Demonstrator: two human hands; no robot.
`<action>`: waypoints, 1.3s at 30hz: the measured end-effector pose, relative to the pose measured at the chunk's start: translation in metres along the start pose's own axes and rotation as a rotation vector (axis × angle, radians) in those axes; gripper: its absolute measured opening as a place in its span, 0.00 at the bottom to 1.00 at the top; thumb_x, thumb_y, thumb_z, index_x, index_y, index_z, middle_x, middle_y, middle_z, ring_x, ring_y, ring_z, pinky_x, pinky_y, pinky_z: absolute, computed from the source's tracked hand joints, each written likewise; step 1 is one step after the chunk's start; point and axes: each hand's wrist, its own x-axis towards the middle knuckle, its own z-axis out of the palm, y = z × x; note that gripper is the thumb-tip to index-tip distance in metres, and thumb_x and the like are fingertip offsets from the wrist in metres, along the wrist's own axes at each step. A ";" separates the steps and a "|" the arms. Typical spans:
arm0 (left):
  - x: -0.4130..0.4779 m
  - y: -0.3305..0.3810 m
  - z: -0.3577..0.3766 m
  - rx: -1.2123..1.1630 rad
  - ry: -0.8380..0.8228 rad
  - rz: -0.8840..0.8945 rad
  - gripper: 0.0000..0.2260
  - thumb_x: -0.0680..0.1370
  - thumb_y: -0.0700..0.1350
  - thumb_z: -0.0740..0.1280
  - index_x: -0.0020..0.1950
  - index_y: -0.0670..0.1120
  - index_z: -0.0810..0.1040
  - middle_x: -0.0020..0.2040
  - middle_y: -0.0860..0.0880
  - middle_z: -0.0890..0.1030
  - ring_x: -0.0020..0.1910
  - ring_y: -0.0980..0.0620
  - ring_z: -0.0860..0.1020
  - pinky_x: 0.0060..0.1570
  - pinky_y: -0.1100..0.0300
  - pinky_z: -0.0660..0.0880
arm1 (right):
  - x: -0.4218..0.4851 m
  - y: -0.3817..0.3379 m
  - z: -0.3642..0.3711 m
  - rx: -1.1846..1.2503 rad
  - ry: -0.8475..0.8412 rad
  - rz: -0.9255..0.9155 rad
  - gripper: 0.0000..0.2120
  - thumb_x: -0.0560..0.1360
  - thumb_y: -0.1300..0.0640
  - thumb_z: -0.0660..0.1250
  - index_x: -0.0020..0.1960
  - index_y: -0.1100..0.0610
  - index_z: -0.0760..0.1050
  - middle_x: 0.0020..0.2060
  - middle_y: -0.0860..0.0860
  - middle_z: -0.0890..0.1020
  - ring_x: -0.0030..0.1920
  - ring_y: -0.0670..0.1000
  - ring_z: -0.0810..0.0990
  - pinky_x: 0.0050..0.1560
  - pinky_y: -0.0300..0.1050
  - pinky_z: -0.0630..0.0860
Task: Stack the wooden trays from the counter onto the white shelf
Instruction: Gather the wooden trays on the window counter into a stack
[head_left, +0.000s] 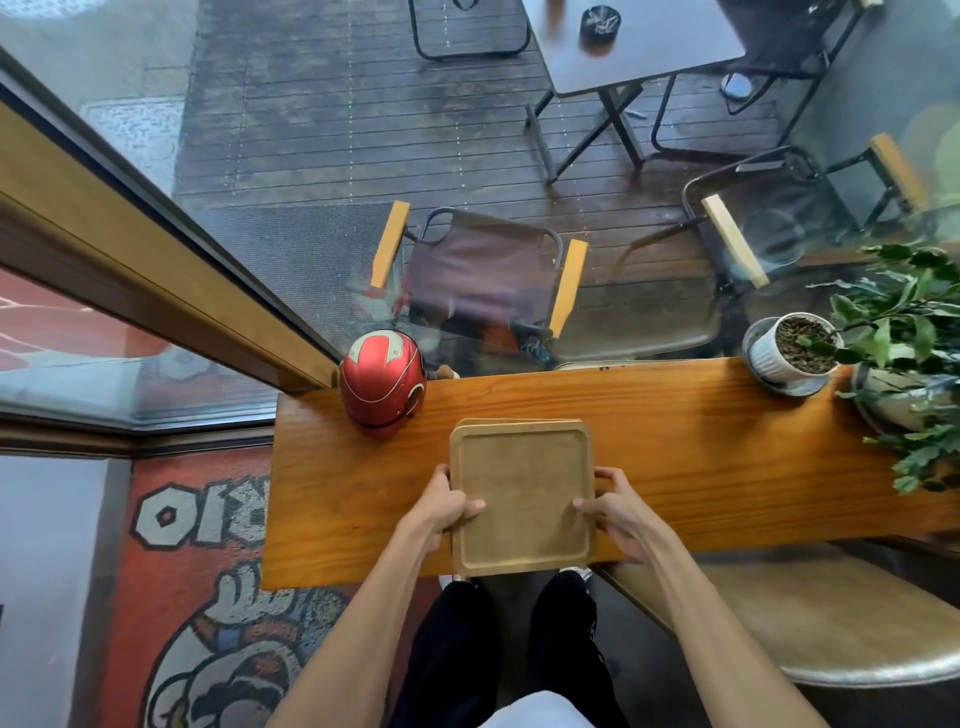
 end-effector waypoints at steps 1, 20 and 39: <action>-0.007 0.005 0.002 0.017 0.000 0.054 0.31 0.71 0.34 0.73 0.69 0.48 0.64 0.63 0.44 0.77 0.60 0.44 0.77 0.62 0.47 0.76 | -0.002 -0.006 -0.003 0.002 -0.018 -0.044 0.29 0.72 0.75 0.67 0.67 0.55 0.64 0.57 0.61 0.78 0.58 0.62 0.78 0.57 0.60 0.78; -0.019 -0.020 0.022 0.140 0.254 0.798 0.11 0.75 0.35 0.70 0.54 0.45 0.74 0.51 0.49 0.78 0.49 0.50 0.77 0.46 0.58 0.75 | -0.024 0.012 -0.007 -0.423 0.233 -0.780 0.26 0.72 0.71 0.70 0.59 0.44 0.77 0.55 0.37 0.81 0.59 0.45 0.80 0.57 0.45 0.78; -0.035 -0.027 0.016 0.069 -0.012 0.769 0.28 0.68 0.28 0.69 0.62 0.50 0.67 0.74 0.49 0.65 0.76 0.48 0.60 0.71 0.35 0.63 | -0.021 0.016 -0.006 -0.259 -0.014 -0.596 0.45 0.71 0.69 0.73 0.76 0.37 0.58 0.77 0.46 0.63 0.76 0.53 0.63 0.69 0.68 0.68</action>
